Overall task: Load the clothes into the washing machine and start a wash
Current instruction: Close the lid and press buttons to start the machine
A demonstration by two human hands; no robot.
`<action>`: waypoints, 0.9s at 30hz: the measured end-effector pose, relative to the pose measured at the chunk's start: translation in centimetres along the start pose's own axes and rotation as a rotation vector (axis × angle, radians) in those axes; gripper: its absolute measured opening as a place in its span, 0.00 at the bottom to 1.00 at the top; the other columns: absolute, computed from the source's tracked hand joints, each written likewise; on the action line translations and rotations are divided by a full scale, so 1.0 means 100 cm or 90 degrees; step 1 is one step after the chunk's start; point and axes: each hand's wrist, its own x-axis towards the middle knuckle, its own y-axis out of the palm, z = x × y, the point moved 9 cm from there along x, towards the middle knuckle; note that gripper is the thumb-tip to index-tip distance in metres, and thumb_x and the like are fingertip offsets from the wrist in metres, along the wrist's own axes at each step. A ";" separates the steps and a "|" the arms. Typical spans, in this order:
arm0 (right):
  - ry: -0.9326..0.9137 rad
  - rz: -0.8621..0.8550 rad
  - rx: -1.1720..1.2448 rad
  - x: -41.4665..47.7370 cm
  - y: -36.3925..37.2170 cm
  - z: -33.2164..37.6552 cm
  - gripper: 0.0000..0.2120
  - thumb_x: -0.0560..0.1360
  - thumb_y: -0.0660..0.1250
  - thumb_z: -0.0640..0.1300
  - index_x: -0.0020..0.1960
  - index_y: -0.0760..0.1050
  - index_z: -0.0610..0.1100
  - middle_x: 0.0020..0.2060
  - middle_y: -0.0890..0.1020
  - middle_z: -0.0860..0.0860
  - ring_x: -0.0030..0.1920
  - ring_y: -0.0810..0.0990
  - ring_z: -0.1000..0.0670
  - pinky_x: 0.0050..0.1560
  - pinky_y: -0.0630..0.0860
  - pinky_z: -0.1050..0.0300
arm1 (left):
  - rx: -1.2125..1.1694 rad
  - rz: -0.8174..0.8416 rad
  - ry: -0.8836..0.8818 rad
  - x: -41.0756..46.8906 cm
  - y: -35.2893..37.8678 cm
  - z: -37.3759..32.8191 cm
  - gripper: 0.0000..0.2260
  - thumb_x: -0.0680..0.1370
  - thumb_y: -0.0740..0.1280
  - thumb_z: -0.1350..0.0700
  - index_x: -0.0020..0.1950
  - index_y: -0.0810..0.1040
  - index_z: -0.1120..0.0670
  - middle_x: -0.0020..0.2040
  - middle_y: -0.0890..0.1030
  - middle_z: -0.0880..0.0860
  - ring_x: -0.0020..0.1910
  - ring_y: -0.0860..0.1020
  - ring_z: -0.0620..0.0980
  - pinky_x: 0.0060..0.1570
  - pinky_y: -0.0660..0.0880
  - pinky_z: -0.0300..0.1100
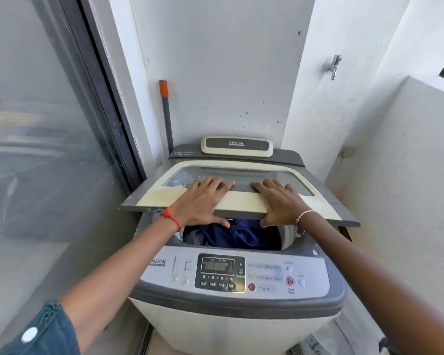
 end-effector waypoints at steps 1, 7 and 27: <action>-0.005 0.003 -0.005 -0.003 0.014 0.002 0.47 0.60 0.74 0.54 0.72 0.55 0.47 0.61 0.69 0.47 0.63 0.67 0.45 0.61 0.64 0.47 | 0.018 0.004 0.001 -0.005 0.015 -0.005 0.48 0.66 0.55 0.26 0.76 0.53 0.55 0.64 0.68 0.57 0.60 0.68 0.55 0.57 0.68 0.50; -0.009 0.073 0.079 -0.013 0.067 0.004 0.45 0.63 0.73 0.54 0.73 0.53 0.50 0.62 0.69 0.46 0.65 0.66 0.45 0.66 0.60 0.45 | -0.015 0.060 0.005 -0.022 0.058 -0.020 0.47 0.67 0.56 0.27 0.77 0.49 0.52 0.62 0.68 0.55 0.56 0.68 0.53 0.56 0.66 0.47; 0.028 0.067 0.251 0.000 0.097 -0.006 0.34 0.69 0.70 0.56 0.71 0.62 0.56 0.63 0.75 0.48 0.67 0.68 0.46 0.63 0.59 0.49 | -0.145 0.126 -0.052 -0.016 0.093 -0.023 0.35 0.73 0.50 0.32 0.76 0.46 0.42 0.58 0.67 0.52 0.53 0.66 0.49 0.50 0.58 0.41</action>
